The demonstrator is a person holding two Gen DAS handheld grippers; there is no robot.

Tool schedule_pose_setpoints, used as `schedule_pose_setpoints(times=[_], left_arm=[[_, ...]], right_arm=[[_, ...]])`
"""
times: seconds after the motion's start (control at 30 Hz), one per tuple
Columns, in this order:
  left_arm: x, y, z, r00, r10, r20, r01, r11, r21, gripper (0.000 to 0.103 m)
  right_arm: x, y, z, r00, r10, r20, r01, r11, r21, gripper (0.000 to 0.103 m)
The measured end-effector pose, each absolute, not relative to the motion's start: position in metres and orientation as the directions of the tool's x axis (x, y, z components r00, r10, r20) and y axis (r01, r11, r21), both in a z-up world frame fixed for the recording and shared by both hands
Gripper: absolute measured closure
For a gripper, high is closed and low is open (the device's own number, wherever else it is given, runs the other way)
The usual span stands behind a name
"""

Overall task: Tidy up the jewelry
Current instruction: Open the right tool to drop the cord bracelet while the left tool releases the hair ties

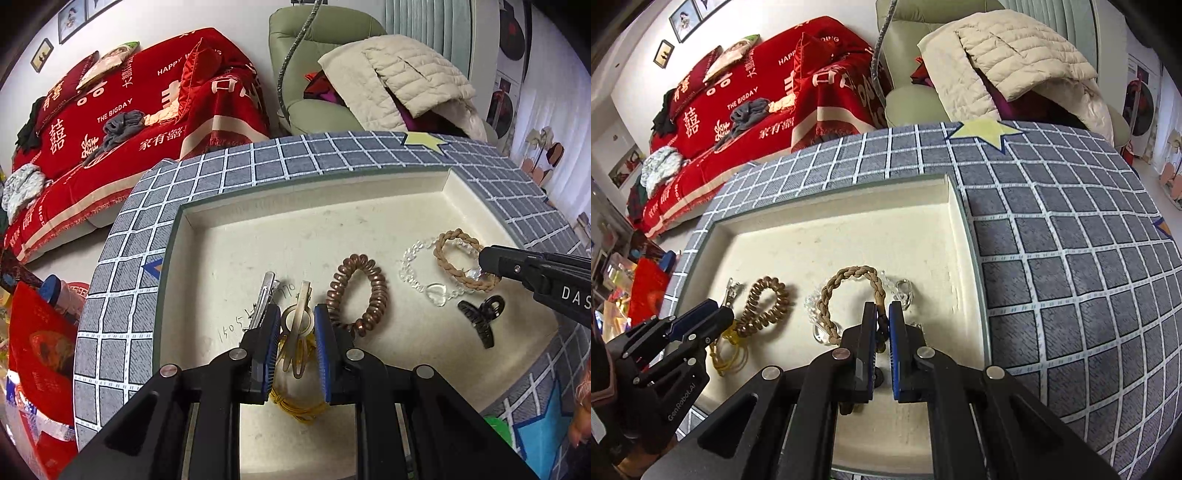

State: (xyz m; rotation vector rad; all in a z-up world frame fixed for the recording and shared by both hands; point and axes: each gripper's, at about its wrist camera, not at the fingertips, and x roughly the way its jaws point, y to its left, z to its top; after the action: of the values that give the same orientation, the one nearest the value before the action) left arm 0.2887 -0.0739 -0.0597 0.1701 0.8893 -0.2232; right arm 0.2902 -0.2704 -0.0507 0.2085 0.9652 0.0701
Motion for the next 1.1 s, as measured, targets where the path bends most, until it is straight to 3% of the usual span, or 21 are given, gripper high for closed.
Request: schedule_pose_setpoints(times=[0.37,0.4,0.43,0.47,0.53,0.63,0.77,1.1], left_arm=[[0.29,-0.081,-0.069,0.596,-0.083,-0.799,0.264,0.96,0.098,0.063],[0.289,-0.08,-0.068,0.596,-0.083,-0.799,0.26,0.961,0.094,0.063],[0.289,-0.08,-0.067,0.597,-0.086,-0.798,0.259,0.962,0.09,0.063],[0.288,-0.079,-0.065,0.598,-0.088,-0.796,0.258,0.962,0.088,0.063],[0.286,-0.078,-0.062,0.603,-0.087,-0.793,0.255,0.963,0.089,0.063],[0.284,-0.078,-0.057,0.605,-0.094,-0.791,0.255,0.964,0.081,0.063],[0.28,-0.077,-0.048,0.616,-0.101,-0.781,0.251,0.965,0.073,0.063],[0.26,-0.068,-0.028,0.646,-0.109,-0.755,0.241,0.968,0.066,0.063]], right_arm=[[0.29,-0.268,-0.059,0.551,0.163,-0.818,0.029,0.976,0.214,0.094],[0.29,-0.268,-0.059,0.548,0.171,-0.819,0.028,0.975,0.223,0.092],[0.289,-0.269,-0.059,0.546,0.177,-0.819,0.028,0.973,0.229,0.081],[0.289,-0.27,-0.059,0.543,0.183,-0.819,0.03,0.971,0.237,0.064],[0.285,-0.271,-0.056,0.558,0.191,-0.808,0.036,0.967,0.254,0.049],[0.278,-0.271,-0.046,0.586,0.197,-0.786,0.033,0.963,0.266,0.047],[0.267,-0.269,-0.034,0.609,0.21,-0.765,0.02,0.96,0.279,0.034],[0.233,-0.27,-0.015,0.637,0.235,-0.734,0.017,0.948,0.318,0.032]])
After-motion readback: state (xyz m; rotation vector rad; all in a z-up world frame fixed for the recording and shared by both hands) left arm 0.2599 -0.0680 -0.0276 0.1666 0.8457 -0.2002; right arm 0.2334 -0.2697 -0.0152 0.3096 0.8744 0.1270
